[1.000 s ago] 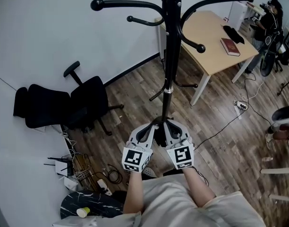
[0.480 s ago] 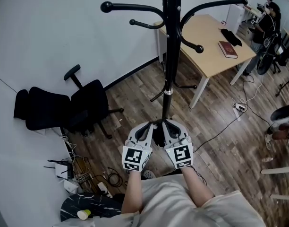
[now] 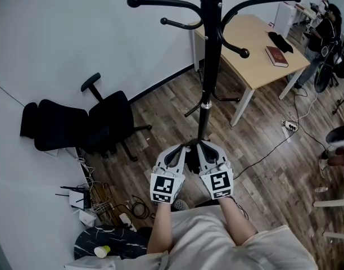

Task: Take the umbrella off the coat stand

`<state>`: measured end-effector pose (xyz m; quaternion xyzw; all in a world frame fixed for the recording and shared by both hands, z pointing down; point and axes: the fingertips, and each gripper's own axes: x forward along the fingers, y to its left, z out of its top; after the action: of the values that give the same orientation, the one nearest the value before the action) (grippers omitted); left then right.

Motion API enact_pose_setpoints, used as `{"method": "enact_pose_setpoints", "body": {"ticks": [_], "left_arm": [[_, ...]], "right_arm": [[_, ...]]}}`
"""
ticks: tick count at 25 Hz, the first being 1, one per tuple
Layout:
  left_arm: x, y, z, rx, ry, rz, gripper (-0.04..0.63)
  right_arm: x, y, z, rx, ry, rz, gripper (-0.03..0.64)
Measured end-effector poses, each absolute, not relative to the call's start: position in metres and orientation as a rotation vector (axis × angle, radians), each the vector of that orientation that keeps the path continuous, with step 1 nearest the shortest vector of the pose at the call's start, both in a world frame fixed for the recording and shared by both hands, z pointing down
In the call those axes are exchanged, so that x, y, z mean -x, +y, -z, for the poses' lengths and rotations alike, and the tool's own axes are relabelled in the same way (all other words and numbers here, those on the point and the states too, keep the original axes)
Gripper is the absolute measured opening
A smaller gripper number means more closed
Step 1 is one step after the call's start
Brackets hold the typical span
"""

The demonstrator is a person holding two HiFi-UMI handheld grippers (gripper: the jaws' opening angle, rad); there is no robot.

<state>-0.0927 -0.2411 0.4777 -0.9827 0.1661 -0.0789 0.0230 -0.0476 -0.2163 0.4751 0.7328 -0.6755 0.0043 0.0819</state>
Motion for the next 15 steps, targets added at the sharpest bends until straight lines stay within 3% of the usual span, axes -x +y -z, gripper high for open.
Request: {"method": "enact_pose_setpoints", "body": {"ticks": [15], "left_arm": [[0.108, -0.244, -0.486, 3.041, 0.566, 0.269, 0.024]], "right_arm": [[0.061, -0.213, -0.481, -2.153, -2.045, -0.026, 0.009]]}}
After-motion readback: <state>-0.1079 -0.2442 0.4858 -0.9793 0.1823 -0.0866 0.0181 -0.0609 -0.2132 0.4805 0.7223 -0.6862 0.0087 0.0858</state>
